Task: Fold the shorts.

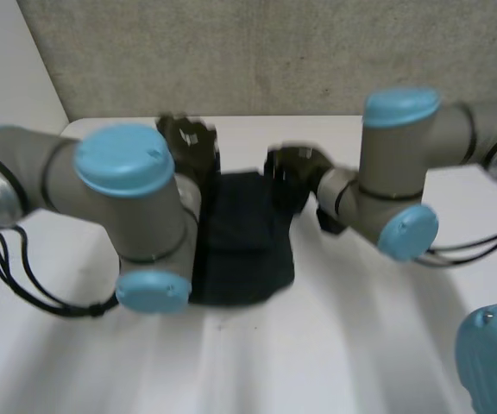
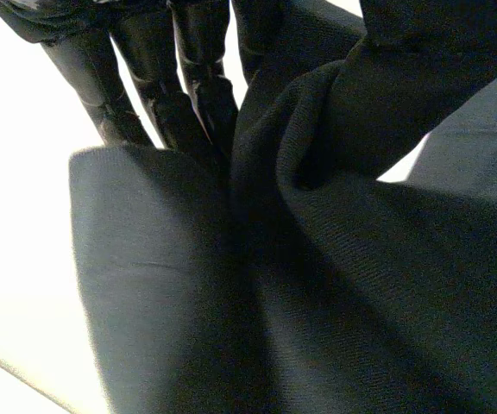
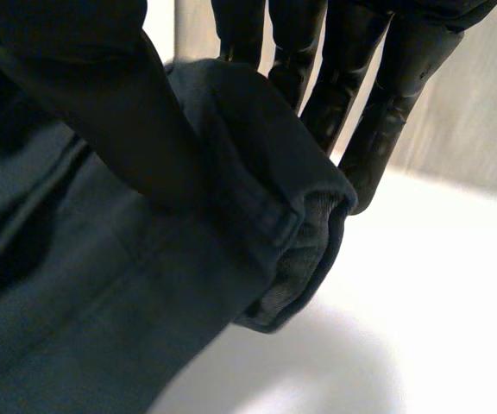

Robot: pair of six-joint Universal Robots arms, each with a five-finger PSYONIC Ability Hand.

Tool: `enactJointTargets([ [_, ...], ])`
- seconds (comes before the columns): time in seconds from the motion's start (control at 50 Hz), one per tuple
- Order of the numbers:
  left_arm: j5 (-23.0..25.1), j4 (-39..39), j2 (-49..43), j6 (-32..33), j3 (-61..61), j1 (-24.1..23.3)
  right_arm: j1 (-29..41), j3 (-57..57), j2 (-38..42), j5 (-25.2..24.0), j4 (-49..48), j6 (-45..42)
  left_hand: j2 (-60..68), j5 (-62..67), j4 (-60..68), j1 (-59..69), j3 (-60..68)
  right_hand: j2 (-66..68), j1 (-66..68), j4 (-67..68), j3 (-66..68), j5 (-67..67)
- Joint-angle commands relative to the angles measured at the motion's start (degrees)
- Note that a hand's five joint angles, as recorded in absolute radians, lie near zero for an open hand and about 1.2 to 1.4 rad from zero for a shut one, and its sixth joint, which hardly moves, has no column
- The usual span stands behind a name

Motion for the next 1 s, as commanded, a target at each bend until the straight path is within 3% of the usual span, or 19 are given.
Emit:
enactJointTargets([
  [0.02,-0.72,13.27,5.3,-0.21,7.48,5.26,-0.38,-6.3,-9.2,8.68,-12.67,-12.46,11.74,14.64,11.42,15.27,12.38,13.95,24.59,11.99,12.91,15.34],
  [0.08,-0.81,19.09,7.6,-1.0,8.2,5.98,-0.47,-3.58,-15.18,11.5,-21.28,-19.5,11.74,14.64,11.42,15.27,12.38,13.95,24.59,11.99,12.91,15.34],
  [0.14,-0.98,23.74,10.4,-3.01,6.28,6.76,-0.21,1.78,-21.16,11.15,-27.35,-22.15,11.74,14.64,11.42,15.27,12.38,13.95,24.59,11.99,12.91,15.34],
  [0.22,-0.46,25.86,13.48,-7.22,-0.56,8.0,0.06,9.6,-26.17,8.25,-28.95,-22.07,11.74,14.64,11.42,15.27,12.38,13.95,24.59,11.99,12.91,15.34],
  [0.36,0.25,25.34,13.14,-12.24,-12.79,7.91,0.41,25.31,-27.76,6.14,-27.89,-22.24,11.74,14.64,11.42,15.27,12.38,13.95,24.59,11.99,12.91,15.34],
  [0.44,-0.19,25.25,10.33,-14.53,-20.18,8.0,0.5,34.19,-27.59,5.96,-27.63,-22.59,2.54,5.44,2.22,6.08,3.18,13.95,24.59,11.99,12.91,15.34],
  [0.48,-0.46,24.55,6.91,-15.23,-22.73,8.53,0.5,37.2,-27.32,5.88,-27.63,-22.51,-12.56,-9.67,-12.89,-9.03,-11.92,13.95,24.59,11.99,12.91,15.34],
  [0.54,-1.68,20.71,3.4,-15.33,-24.67,9.92,0.23,43.44,-26.36,5.26,-27.72,-22.77,-33.21,-30.32,-33.54,-29.68,-32.57,13.95,24.59,11.99,12.91,15.34],
  [0.6,-3.09,13.68,2.5,-15.76,-26.07,12.03,-0.03,48.35,-24.52,4.56,-27.81,-23.64,-45.05,-42.16,-45.38,-41.52,-44.41,13.95,24.59,11.99,12.91,15.34],
  [0.68,-3.36,5.94,4.42,-17.16,-27.4,13.36,-0.38,53.02,-24.16,2.28,-28.33,-24.44,-49.79,-46.89,-50.12,-46.26,-49.15,13.95,24.59,11.99,12.91,15.34],
  [0.8,-3.36,1.35,13.3,-21.38,-28.72,14.5,-0.38,58.3,-24.77,-1.94,-29.39,-24.44,-54.0,-51.11,-54.33,-50.47,-53.36,13.95,24.59,11.99,12.91,15.34],
  [0.9,-2.48,-1.9,21.04,-22.8,-29.24,14.94,-0.47,62.08,-30.99,-2.65,-31.05,-24.35,-54.34,-51.45,-54.67,-50.81,-53.7,13.95,24.59,11.99,12.91,15.34],
  [1.0,1.64,-10.42,26.49,-25.86,-30.3,12.32,-0.38,64.1,-37.07,-2.21,-32.55,-24.26,-54.18,-51.28,-54.5,-50.64,-53.53,13.95,24.59,11.99,12.91,15.34],
])
